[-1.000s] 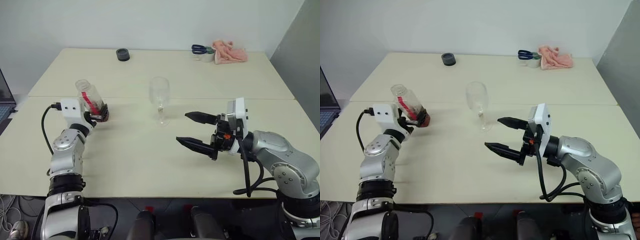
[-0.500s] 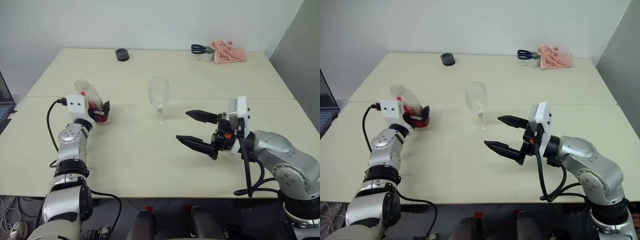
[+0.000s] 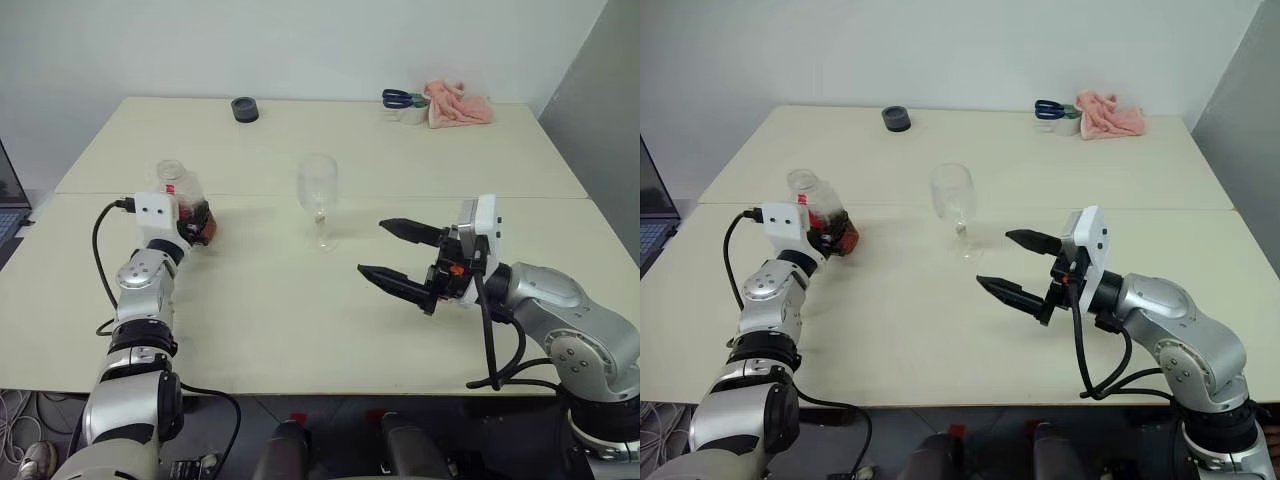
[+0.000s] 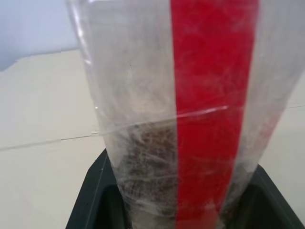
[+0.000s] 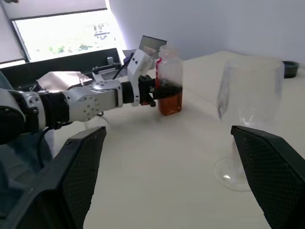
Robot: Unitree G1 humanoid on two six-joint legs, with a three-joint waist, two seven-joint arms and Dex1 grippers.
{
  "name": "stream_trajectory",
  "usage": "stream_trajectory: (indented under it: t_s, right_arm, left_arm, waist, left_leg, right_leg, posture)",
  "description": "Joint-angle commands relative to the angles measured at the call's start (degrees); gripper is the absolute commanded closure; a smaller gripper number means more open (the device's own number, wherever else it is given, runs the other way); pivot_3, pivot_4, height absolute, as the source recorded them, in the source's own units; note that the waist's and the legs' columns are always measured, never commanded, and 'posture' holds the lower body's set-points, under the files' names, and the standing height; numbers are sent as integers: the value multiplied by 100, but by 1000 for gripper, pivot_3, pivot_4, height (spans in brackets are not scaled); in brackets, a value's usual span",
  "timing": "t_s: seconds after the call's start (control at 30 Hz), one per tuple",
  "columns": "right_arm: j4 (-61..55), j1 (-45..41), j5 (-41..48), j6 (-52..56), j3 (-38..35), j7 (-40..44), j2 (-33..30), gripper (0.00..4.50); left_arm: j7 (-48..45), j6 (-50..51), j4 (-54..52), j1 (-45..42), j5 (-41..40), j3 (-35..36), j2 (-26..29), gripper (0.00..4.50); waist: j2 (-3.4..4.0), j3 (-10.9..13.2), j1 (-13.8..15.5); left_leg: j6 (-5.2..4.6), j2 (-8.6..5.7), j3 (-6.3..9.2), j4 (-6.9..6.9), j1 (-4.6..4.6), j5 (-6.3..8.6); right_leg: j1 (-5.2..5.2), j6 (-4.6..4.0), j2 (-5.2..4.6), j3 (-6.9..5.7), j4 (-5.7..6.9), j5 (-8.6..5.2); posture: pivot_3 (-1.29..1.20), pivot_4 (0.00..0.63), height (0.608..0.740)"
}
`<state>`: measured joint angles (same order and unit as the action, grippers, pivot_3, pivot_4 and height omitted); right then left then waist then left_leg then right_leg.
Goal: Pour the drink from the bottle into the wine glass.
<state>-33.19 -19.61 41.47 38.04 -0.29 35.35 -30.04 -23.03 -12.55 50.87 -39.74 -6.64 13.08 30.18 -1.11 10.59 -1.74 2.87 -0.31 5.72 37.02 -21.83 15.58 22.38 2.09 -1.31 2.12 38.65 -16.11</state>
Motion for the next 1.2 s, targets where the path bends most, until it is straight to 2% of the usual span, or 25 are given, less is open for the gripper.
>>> stream_trajectory:
  t_s: [0.03,0.43,0.57,0.83,1.2]
  right_arm:
    - [72,-163,-420,-555,-134,-272,218,0]
    - [1047,-349,-1554,-1605,207,-186,566,0]
    - [1224,-459,-1681,-1712,213,-147,611,0]
    - [1425,-646,-1750,-1754,156,-171,735,0]
    - [1288,-820,-1624,-1582,120,-236,856,0]
  left_arm:
    - [-7,-88,-361,-559,454,-415,171,2746]
    - [-485,-565,288,-2310,1480,-1526,213,2746]
    - [-709,-891,518,-2763,1745,-1846,211,2746]
    - [-874,-1445,1049,-3325,2137,-2227,179,2746]
    - [-906,-1915,1397,-3671,2593,-2513,265,2746]
  waist:
    - [-4,3,2]
    - [-18,10,-33]
    - [-18,11,-34]
    - [-18,11,-30]
    - [-18,11,-28]
  left_leg:
    - [0,-1,0,0,-1,0]
    - [6,-5,-24,-1,-19,-4]
    - [34,-3,-24,8,-88,-23]
    - [37,-7,-27,8,-101,-25]
    - [31,-6,-25,14,-102,-23]
  right_leg:
    - [2,0,1,-1,2,0]
    - [39,0,1,22,20,0]
    - [108,-2,5,20,34,1]
    - [119,-3,2,22,33,2]
    - [119,-3,3,20,37,2]
  posture:
    - [0,150,740]
    - [0,150,740]
    - [0,150,740]
    - [0,150,740]
    - [0,150,740]
